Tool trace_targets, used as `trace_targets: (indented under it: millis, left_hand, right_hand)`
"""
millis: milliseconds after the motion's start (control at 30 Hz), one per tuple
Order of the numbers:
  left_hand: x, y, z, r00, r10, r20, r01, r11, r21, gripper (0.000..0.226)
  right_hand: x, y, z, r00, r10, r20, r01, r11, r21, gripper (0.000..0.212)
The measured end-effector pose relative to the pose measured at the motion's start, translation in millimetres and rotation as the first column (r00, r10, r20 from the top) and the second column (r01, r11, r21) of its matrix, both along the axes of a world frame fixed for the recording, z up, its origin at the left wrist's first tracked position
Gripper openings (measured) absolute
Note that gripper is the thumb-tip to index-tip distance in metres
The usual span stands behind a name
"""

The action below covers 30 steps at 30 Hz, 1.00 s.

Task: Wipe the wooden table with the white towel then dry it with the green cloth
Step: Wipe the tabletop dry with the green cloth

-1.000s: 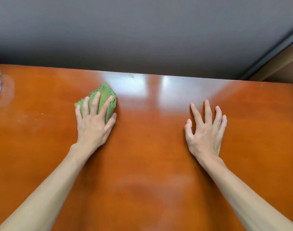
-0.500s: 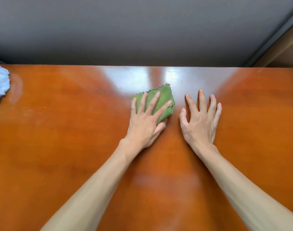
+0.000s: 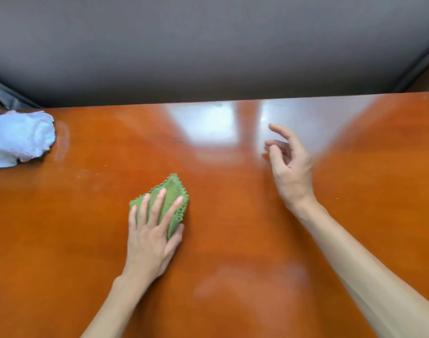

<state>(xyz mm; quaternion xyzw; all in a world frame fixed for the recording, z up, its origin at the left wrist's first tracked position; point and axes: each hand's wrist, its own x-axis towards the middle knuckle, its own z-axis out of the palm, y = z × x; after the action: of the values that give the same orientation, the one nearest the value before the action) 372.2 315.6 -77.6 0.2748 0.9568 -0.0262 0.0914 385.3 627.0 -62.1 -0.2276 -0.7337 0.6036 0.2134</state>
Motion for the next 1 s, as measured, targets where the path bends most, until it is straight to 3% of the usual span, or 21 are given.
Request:
trace_targets:
  millis: [100,200,300,467,633,767,1000]
  left_hand:
    - [-52,-40,1,0.995,0.100,0.004,-0.100,0.995,-0.008,0.061]
    - [-99,-73,0,0.981,0.194,-0.028,-0.193,0.981,0.012,0.064]
    - [-144,-87,-1,0.953,0.301,-0.029,-0.300,0.953,0.053,0.073]
    - [-211,-58,-7,0.933,0.357,-0.048,-0.353,0.932,0.078,0.069]
    - [-206,12,-6,0.998,0.021,-0.056,-0.016,0.996,0.090,0.068]
    - [-157,38,-10,0.969,-0.239,-0.057,0.242,0.969,0.055,0.064]
    - [-91,-38,-13,0.928,-0.361,-0.095,0.368,0.928,0.065,0.068]
  right_hand:
    - [-25,-55,-8,0.981,0.187,0.057,-0.193,0.971,0.141,0.045]
    - [-40,-106,-22,0.934,0.319,0.161,-0.357,0.840,0.408,0.048]
    - [-45,-125,-35,0.943,0.226,0.244,-0.332,0.601,0.727,0.041]
    - [-46,-127,-35,0.944,0.160,0.290,-0.329,0.551,0.767,0.041]
    - [-47,-127,-32,0.938,0.158,0.310,-0.345,0.545,0.764,0.042]
    - [-47,-126,-33,0.943,0.158,0.292,-0.330,0.545,0.771,0.042]
    - [-46,-123,-35,0.960,0.128,0.249,-0.275,0.590,0.759,0.038]
